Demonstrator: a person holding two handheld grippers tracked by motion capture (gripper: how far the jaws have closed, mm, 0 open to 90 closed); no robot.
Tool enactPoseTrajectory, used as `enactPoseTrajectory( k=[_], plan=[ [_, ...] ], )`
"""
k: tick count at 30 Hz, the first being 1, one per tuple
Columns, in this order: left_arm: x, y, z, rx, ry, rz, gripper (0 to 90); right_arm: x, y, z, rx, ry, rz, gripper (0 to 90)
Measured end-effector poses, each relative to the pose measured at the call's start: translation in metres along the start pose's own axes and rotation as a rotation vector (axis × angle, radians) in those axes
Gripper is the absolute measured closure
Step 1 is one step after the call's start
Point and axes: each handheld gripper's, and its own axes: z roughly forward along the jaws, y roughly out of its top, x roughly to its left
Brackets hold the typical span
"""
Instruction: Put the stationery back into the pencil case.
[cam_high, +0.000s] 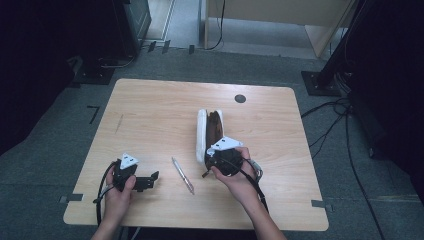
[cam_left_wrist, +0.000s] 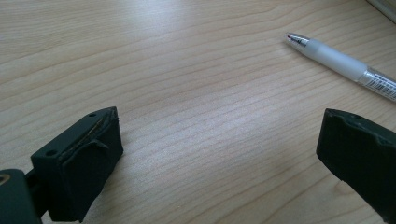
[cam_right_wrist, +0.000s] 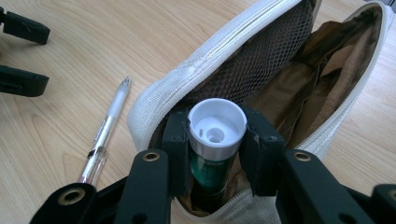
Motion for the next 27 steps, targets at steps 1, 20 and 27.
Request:
enactPoseTrajectory(
  k=[1, 20, 27],
  plan=[
    [0.0, 0.0, 0.0, 0.0, 0.001, 0.001, 0.4, 0.0, 0.0, 0.0, 0.0, -0.001, -0.001, 65.0],
    [0.0, 0.0, 0.0, 0.005, 0.003, 0.008, 0.4, 0.001, -0.003, -0.036, -0.074, 0.013, -0.05, 80.7],
    [0.0, 0.0, 0.0, 0.002, -0.001, 0.003, 0.4, 0.0, -0.005, -0.029, -0.084, 0.006, -0.023, 81.3]
  ],
)
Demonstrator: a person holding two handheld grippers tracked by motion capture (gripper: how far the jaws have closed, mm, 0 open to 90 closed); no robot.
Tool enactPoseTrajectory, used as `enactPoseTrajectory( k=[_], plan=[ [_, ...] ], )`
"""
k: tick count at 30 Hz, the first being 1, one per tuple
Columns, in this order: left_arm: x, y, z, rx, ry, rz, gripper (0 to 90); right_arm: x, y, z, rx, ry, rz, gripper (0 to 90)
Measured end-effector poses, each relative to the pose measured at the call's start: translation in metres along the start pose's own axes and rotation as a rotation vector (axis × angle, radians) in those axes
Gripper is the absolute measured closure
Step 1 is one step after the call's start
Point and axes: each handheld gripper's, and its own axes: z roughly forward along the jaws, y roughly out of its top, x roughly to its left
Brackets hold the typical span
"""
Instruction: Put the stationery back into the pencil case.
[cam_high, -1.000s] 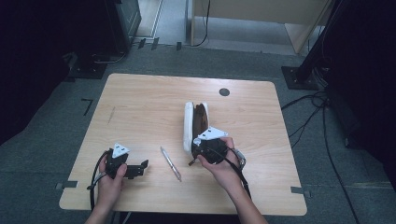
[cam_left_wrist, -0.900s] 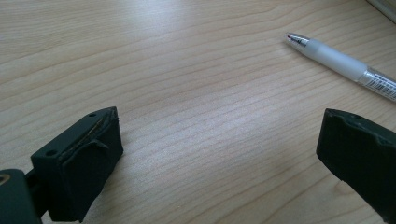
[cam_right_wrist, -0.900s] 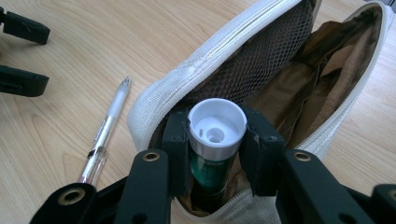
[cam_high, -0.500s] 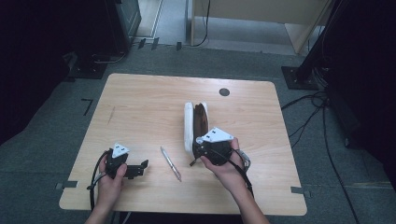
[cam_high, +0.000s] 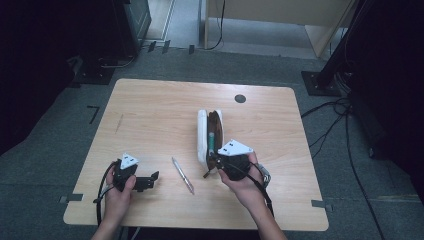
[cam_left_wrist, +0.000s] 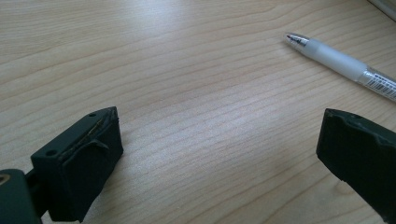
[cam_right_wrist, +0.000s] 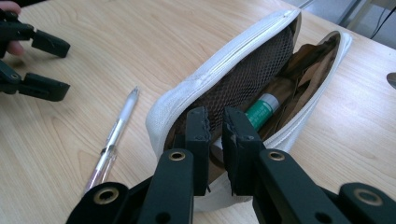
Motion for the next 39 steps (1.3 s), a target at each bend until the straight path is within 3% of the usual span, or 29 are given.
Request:
enactPoseTrajectory(
  k=[7, 9, 13, 19, 21, 23, 25, 29, 32, 35, 39],
  plan=[
    [0.0, 0.0, 0.0, 0.0, -0.002, 0.0, 0.4, -0.005, -0.004, -0.016, -0.049, -0.002, 0.021, 76.5],
    [0.0, 0.0, 0.0, 0.001, 0.002, 0.002, 0.4, -0.012, -0.01, -0.027, -0.073, -0.004, 0.048, 70.2],
    [-0.001, 0.0, 0.0, 0.002, 0.008, 0.005, 0.4, -0.017, -0.019, -0.035, -0.074, -0.011, 0.072, 66.4],
    [-0.002, 0.0, 0.001, 0.008, 0.015, 0.016, 0.4, -0.025, -0.039, -0.042, -0.065, -0.029, 0.11, 51.3],
    [-0.002, 0.0, 0.001, 0.009, 0.018, 0.018, 0.4, -0.026, -0.046, -0.041, -0.052, -0.053, 0.118, 42.4],
    [-0.003, 0.0, 0.001, 0.01, 0.02, 0.019, 0.4, -0.027, -0.054, -0.038, -0.032, -0.107, 0.128, 34.3],
    [-0.003, 0.0, 0.001, 0.011, 0.02, 0.019, 0.4, -0.027, -0.063, -0.034, -0.009, -0.127, 0.16, 26.8],
    [-0.003, 0.0, 0.001, 0.012, 0.022, 0.021, 0.4, -0.025, -0.076, -0.028, 0.033, -0.11, 0.217, 19.8],
    [-0.003, 0.0, 0.001, 0.012, 0.023, 0.022, 0.4, -0.021, -0.085, -0.024, 0.061, -0.154, 0.248, 12.2],
    [-0.003, 0.0, 0.001, 0.012, 0.022, 0.021, 0.4, -0.017, -0.092, -0.02, 0.081, -0.229, 0.273, 3.5],
    [-0.003, 0.0, 0.001, 0.012, 0.024, 0.022, 0.4, -0.013, -0.101, -0.014, 0.108, -0.269, 0.317, 0.7]
  ],
)
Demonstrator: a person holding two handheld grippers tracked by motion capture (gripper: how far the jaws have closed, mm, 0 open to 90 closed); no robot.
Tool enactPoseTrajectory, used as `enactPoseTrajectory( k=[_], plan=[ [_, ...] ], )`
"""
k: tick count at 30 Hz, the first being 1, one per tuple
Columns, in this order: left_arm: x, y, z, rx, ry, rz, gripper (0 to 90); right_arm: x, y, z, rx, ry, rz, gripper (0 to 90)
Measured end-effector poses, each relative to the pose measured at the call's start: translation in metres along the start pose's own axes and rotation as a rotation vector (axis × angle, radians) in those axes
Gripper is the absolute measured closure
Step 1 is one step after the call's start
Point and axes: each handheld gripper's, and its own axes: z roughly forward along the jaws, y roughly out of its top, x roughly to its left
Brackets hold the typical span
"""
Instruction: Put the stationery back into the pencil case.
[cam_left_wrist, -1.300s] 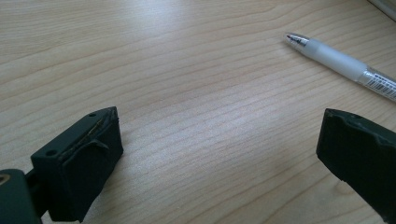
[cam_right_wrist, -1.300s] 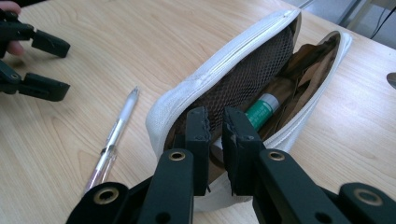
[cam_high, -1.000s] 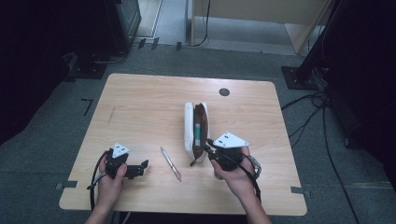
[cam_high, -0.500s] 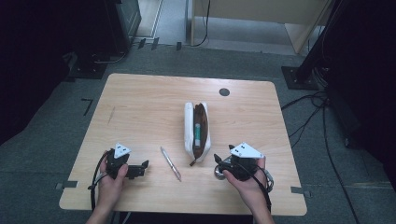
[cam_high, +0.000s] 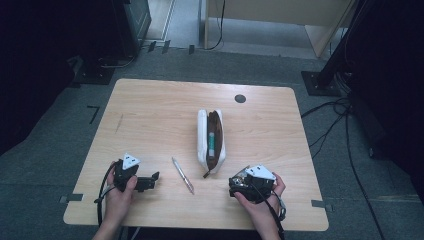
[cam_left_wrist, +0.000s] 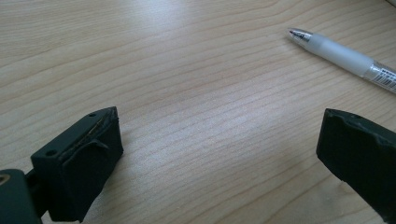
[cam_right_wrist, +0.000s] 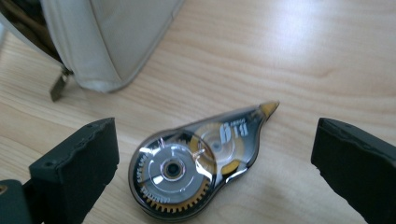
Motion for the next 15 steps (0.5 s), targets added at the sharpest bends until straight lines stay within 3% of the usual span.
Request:
enactPoseTrajectory(
  k=[6, 8, 15],
  plan=[
    [0.0, 0.0, 0.0, 0.0, -0.002, -0.001, 0.4, 0.007, -0.006, 0.01, 0.013, -0.018, 0.005, 1.1],
    [0.0, 0.0, 0.0, 0.0, -0.001, -0.001, 0.4, 0.008, -0.006, 0.012, 0.02, 0.0, 0.01, 2.0],
    [0.0, 0.0, 0.0, -0.001, -0.003, -0.002, 0.4, 0.009, -0.011, 0.017, 0.039, -0.029, -0.03, 18.3]
  ],
)
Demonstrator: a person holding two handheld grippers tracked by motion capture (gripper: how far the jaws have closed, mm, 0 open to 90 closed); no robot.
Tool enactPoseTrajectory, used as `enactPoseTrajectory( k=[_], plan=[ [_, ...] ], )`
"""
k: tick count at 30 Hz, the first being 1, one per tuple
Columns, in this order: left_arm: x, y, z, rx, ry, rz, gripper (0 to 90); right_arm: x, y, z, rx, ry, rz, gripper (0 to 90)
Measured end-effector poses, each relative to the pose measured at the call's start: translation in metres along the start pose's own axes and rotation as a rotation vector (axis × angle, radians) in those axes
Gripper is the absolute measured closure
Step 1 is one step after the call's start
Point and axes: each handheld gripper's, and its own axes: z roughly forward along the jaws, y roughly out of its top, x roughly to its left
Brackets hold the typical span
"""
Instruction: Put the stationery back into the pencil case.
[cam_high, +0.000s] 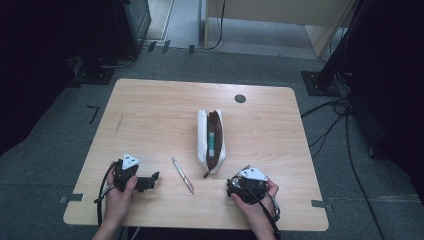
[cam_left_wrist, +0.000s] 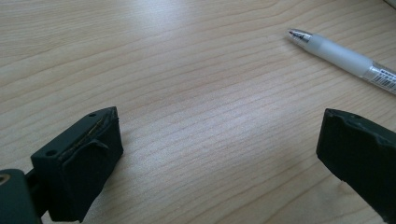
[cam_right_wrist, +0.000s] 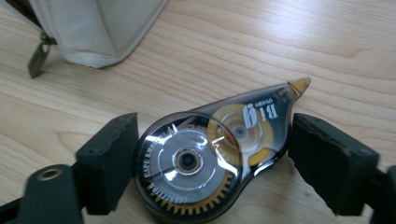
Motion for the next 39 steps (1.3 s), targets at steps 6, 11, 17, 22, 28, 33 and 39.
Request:
enactPoseTrajectory(
  k=[6, 11, 17, 22, 28, 33, 39],
  plan=[
    [0.0, 0.0, 0.0, -0.001, -0.001, 0.0, 0.4, -0.013, -0.003, -0.005, -0.025, 0.038, -0.026, 41.8],
    [0.0, 0.0, 0.0, -0.001, -0.001, -0.001, 0.4, -0.027, -0.005, -0.006, -0.033, 0.029, -0.01, 41.0],
    [0.001, 0.0, 0.0, -0.004, -0.016, -0.002, 0.4, -0.031, 0.002, 0.001, -0.019, 0.057, -0.026, 22.0],
    [0.001, -0.001, -0.001, -0.01, -0.027, 0.004, 0.4, -0.038, 0.016, 0.013, 0.016, 0.124, -0.114, 14.3],
    [0.0, 0.001, -0.003, -0.016, -0.027, 0.021, 0.4, -0.046, 0.018, 0.018, -0.004, 0.177, -0.139, 27.4],
    [0.001, 0.005, -0.005, -0.028, -0.044, 0.0, 0.4, -0.051, 0.012, 0.014, -0.047, 0.192, -0.143, 54.0],
    [-0.005, 0.012, -0.008, -0.03, -0.07, 0.018, 0.4, -0.064, 0.01, 0.011, -0.053, 0.224, -0.077, 51.0]
  ],
)
